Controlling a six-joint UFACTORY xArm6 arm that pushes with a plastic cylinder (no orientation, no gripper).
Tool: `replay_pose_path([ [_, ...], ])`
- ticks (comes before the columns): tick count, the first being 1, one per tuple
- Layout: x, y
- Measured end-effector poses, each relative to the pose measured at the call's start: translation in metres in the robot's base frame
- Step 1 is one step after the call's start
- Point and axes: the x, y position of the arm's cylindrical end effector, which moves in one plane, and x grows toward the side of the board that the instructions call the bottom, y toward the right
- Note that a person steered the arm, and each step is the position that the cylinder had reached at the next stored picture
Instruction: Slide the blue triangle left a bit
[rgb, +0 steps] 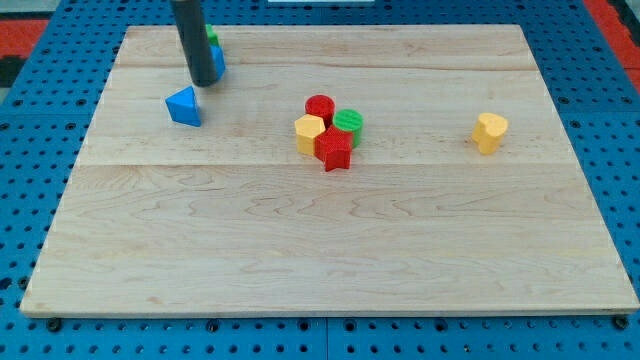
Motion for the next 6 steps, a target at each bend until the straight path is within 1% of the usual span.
replay_pose_path([
  [1,0.016,0.012],
  [2,0.047,0.072],
  [3,0.090,0.038],
  [4,0.089,-0.082],
  [5,0.101,-0.084],
  [6,0.035,-0.112],
])
